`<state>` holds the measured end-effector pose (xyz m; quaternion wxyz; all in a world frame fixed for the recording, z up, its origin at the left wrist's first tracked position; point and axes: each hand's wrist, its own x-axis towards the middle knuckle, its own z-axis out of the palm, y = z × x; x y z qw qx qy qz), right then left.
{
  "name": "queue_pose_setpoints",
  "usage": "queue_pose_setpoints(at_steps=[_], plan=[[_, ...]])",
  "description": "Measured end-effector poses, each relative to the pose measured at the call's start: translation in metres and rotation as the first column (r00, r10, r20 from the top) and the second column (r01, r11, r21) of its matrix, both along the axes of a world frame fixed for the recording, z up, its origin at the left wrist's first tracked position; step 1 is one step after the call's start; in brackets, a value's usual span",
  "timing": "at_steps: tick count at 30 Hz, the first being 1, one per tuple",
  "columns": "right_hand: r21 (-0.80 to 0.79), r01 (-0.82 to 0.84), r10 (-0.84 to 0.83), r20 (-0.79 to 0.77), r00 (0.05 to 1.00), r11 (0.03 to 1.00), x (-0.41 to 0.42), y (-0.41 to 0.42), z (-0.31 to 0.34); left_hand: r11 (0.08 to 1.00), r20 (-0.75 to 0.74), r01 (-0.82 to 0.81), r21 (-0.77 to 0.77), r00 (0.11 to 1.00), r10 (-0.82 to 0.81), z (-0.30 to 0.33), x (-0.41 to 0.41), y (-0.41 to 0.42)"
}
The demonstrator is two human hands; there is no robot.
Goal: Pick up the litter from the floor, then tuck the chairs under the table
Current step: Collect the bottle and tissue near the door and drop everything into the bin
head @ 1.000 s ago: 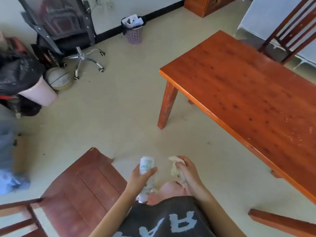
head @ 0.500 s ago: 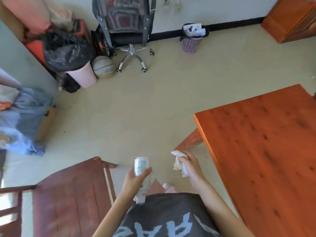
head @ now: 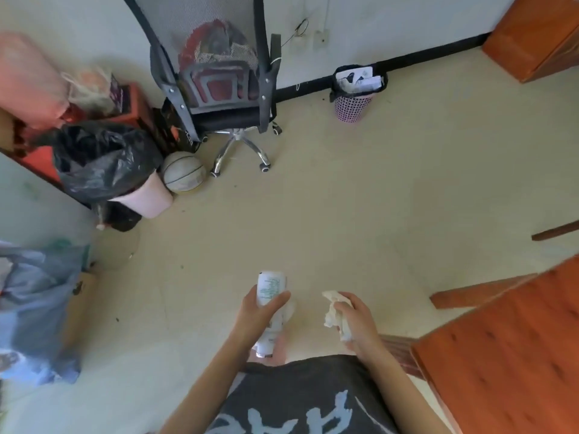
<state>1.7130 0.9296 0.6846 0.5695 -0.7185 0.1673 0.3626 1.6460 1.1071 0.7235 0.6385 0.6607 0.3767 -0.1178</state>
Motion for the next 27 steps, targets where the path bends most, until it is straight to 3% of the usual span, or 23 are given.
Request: queue_pose_setpoints(at_steps=[5, 11, 20, 27], plan=[[-0.009, 0.059, -0.059, 0.022, 0.998, 0.998, 0.067, 0.047, 0.017, 0.984, 0.016, 0.131, 0.118, 0.991, -0.134, 0.024, 0.111, 0.068], [-0.008, 0.162, -0.162, 0.017, 0.987, 0.987, 0.170, 0.080, 0.006, 0.964, -0.010, 0.228, 0.135, 0.973, -0.229, 0.005, 0.224, 0.105], [0.011, 0.150, -0.150, 0.153, 0.977, 0.989, 0.427, 0.117, 0.017, 0.989, -0.041, 0.137, 0.055, 0.990, -0.134, -0.012, 0.415, 0.137], [0.040, 0.167, -0.171, 0.138, 0.976, 0.985, 0.577, 0.145, 0.027, 0.988, -0.018, 0.152, 0.024, 0.988, -0.151, -0.006, 0.569, 0.158]])
